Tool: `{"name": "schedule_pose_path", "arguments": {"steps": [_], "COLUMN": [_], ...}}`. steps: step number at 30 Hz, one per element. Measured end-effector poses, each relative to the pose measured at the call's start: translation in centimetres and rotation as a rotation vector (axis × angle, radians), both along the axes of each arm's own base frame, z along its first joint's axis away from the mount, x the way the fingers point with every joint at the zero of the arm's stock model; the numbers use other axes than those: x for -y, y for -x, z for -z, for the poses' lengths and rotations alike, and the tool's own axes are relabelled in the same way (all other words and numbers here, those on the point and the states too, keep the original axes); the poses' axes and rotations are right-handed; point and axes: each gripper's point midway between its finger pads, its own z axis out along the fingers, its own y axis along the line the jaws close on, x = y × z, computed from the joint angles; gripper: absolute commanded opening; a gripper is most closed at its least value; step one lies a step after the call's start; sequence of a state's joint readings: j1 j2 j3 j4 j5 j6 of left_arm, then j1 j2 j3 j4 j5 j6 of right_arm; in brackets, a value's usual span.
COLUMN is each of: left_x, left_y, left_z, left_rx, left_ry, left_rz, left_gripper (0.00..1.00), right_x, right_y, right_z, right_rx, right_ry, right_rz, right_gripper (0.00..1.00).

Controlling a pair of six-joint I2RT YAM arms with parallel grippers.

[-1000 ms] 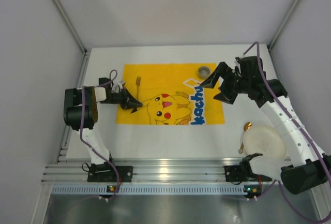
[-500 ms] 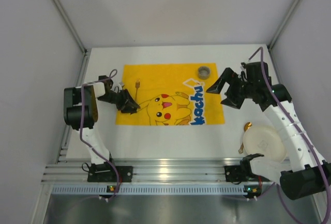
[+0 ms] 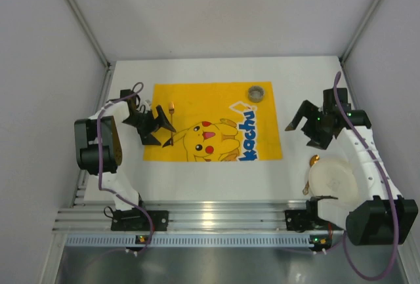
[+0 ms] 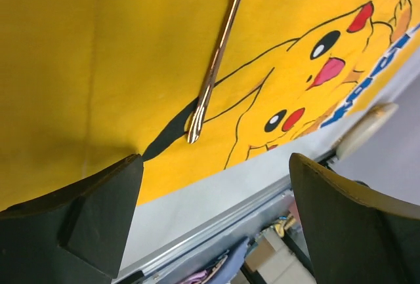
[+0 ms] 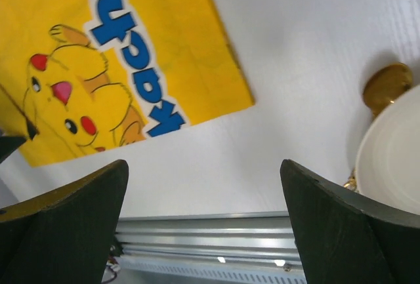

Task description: Set the dinner table for one person

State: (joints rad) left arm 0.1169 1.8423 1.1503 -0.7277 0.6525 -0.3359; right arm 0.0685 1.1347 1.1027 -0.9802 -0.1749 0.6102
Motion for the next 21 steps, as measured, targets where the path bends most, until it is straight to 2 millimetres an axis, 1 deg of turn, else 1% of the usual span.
{"name": "schedule_pose_path", "arguments": {"steps": [3,5,9,11,12,15,19,21], "left_x": [-1.0,-1.5,-2.0,-2.1,-2.1,-2.1,-2.0,-1.9], "left_y": [-0.3,-0.6,-1.2,-1.2,-1.2,-1.1,-0.6,-0.4], "left_z": [-0.8,-1.8,-4.4,-5.8,-6.4,-7.7,-8.3,-8.2], "left_rx": [0.024,0.054,0.145,0.186,0.206,0.247,0.262,0.258], "left_ry": [-0.075,-0.109,-0.149,-0.157,-0.160,-0.162,-0.162,-0.161], "left_rz": [-0.009,-0.017,-0.035,-0.042,-0.046,-0.052,-0.061,-0.062], "left_gripper": [0.98,0.98,0.98,0.98,0.98,0.98,0.98,0.98], "right_x": [2.8,4.1,6.4,7.3,8.1,9.8,11.6,12.0], "right_y": [0.7,0.8,0.8,0.9,0.8,0.7,0.4,0.6], "right_z": [3.1,4.6,7.6,8.5,9.3,10.5,12.1,13.1], "right_rx": [-0.086,-0.131,-0.215,-0.240,-0.260,-0.292,-0.333,-0.349], "right_ry": [0.042,0.074,0.152,0.184,0.212,0.264,0.319,0.332], "right_rz": [0.080,0.102,0.115,0.122,0.125,0.136,0.140,0.138], "right_gripper": [1.00,1.00,1.00,1.00,1.00,1.00,1.00,1.00]}}
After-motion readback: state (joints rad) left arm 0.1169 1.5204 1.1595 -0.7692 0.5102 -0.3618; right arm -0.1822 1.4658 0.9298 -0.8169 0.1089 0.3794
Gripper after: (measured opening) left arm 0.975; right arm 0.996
